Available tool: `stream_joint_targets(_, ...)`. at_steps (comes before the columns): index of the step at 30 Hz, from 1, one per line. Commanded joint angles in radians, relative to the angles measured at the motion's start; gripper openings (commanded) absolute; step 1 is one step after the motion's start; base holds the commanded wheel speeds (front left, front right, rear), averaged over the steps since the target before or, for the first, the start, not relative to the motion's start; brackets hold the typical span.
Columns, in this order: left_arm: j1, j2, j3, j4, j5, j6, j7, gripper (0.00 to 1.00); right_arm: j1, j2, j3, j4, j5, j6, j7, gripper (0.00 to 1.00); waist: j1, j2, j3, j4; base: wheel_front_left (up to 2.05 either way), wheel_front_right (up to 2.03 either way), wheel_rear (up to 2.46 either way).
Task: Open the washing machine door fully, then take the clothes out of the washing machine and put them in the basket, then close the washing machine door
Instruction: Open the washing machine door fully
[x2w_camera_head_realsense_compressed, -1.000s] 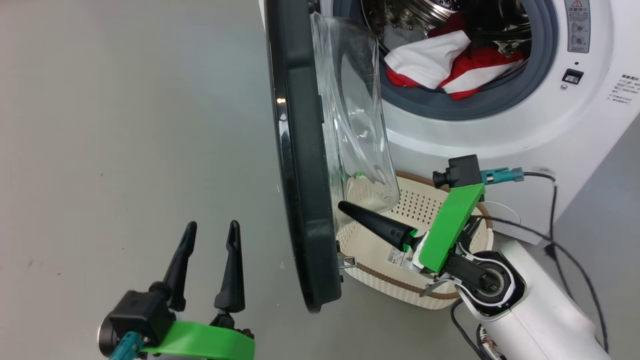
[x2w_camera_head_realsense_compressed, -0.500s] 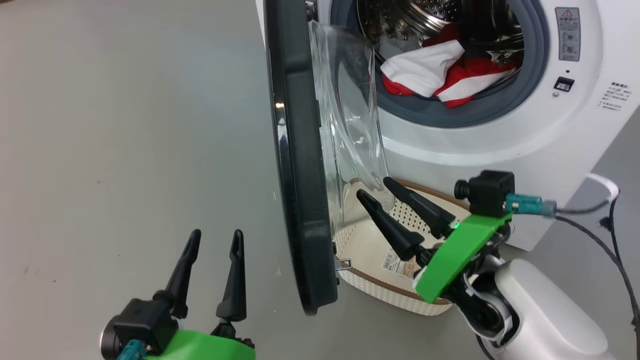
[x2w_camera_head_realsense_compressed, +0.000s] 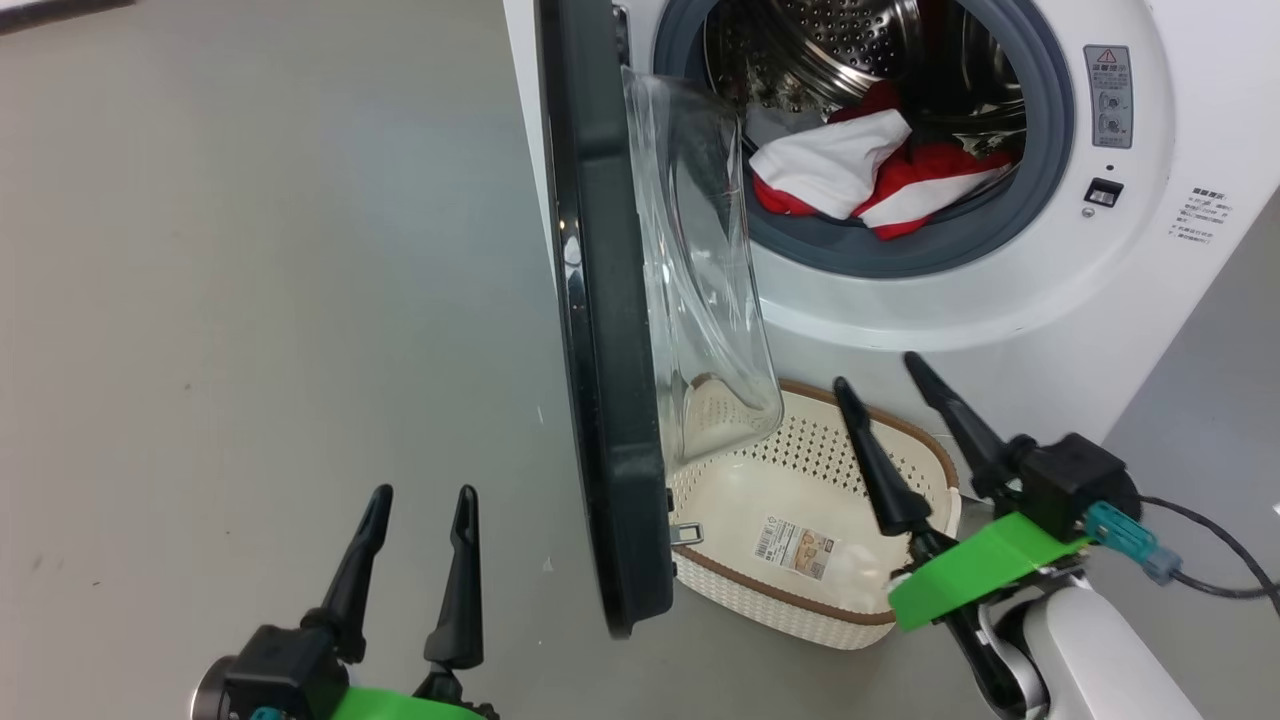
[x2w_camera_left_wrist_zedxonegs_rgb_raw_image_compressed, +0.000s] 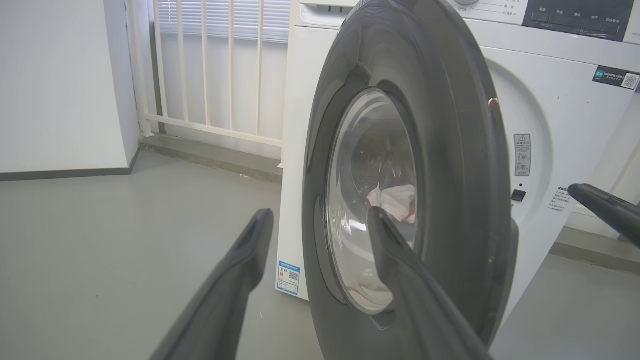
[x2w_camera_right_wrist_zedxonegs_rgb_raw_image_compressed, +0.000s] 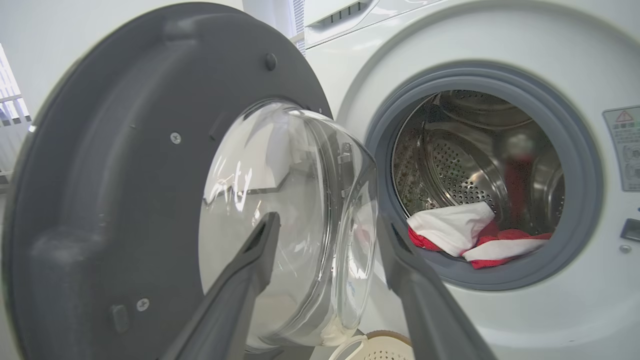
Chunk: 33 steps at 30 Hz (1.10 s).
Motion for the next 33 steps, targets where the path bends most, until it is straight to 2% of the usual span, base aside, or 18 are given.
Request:
stream_joint_targets(1,-0.01,0.015,0.034,-0.026,0.009,0.007,-0.013,1.0,0.007,0.013,-0.014,-0.03,-0.033,0.006,-0.018,1.0,0.0,-0.0001,-0.001,0.0,0.0,0.0,0.0)
stream_joint_targets(5,-0.008,0.015,0.036,-0.021,0.011,0.006,-0.017,1.0,0.054,0.024,-0.072,-0.059,-0.107,0.006,-0.041,1.0,0.0,-0.0001,-0.005,-0.004,0.0,0.0,0.0)
stream_joint_targets(17,-0.005,0.012,0.05,-0.007,0.019,0.023,-0.023,1.0,0.141,0.025,-0.075,-0.105,-0.117,0.006,-0.049,1.0,0.0,-0.0001,0.0,-0.012,0.0,0.0,0.0)
stream_joint_targets(31,-0.005,-0.004,0.061,0.012,0.016,0.036,-0.027,1.0,0.138,0.026,-0.062,-0.097,-0.106,0.006,-0.05,1.0,0.0,-0.0001,0.007,-0.023,0.0,0.0,0.0)
stream_joint_targets(32,-0.006,-0.006,0.062,0.009,0.017,0.037,-0.027,0.83,0.138,0.026,-0.061,-0.096,-0.106,0.006,-0.05,1.0,0.0,-0.0001,0.007,-0.024,0.0,0.0,0.0)
stream_joint_targets(33,-0.008,-0.007,0.062,0.005,0.018,0.037,-0.027,0.28,0.137,0.026,-0.059,-0.095,-0.105,0.006,-0.05,1.0,0.0,-0.0001,0.007,-0.024,0.0,0.0,0.0)
